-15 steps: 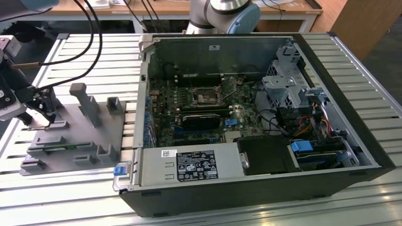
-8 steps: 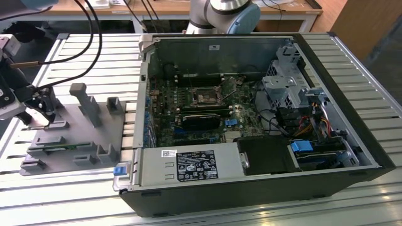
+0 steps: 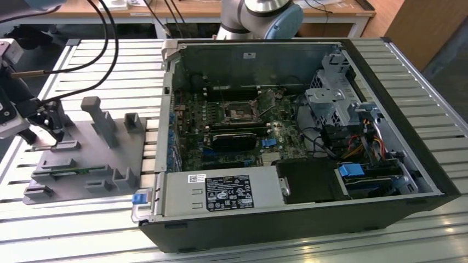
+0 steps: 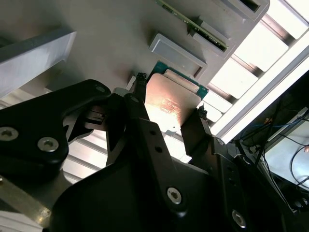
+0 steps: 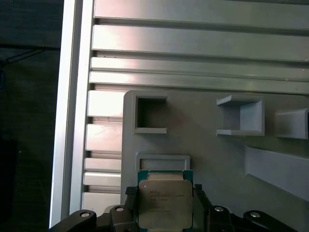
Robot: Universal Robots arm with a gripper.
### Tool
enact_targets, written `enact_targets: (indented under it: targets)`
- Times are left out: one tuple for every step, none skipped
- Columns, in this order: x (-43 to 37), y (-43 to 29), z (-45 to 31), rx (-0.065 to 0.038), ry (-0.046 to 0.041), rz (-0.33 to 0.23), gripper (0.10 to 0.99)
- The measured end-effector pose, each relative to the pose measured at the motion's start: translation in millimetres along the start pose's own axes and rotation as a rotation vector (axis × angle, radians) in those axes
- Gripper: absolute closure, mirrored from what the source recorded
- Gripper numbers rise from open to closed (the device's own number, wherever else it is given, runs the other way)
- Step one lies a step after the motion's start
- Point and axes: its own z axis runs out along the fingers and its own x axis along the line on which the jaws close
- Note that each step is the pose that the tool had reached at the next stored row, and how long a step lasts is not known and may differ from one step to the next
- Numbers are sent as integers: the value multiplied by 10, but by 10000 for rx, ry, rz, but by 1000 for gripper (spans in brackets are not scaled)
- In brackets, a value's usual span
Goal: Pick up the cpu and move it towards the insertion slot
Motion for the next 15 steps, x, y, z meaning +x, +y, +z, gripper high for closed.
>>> enact_targets:
  targets:
    - [0,0,-3,1,0,0,549]
    - [0,1,-5,0,0,0,549]
    - [0,1,-7,-1,-1,0,549]
    - [0,1,-10,0,-1,0,549]
    - [0,2,-13,1,0,0,549]
    - [0,2,-15,0,-1,0,549]
    - [0,2,-19,1,0,0,549]
    - [0,2,-22,1,0,0,549]
    - [0,3,-26,1,0,0,549]
    - [0,3,-30,1,1,0,549]
    - [0,3,-35,1,1,0,549]
    - [0,4,-40,1,0,0,549]
    - [0,4,-46,1,1,0,549]
    - [-1,5,-53,1,1,0,549]
    - [-1,6,-60,0,-1,0,549]
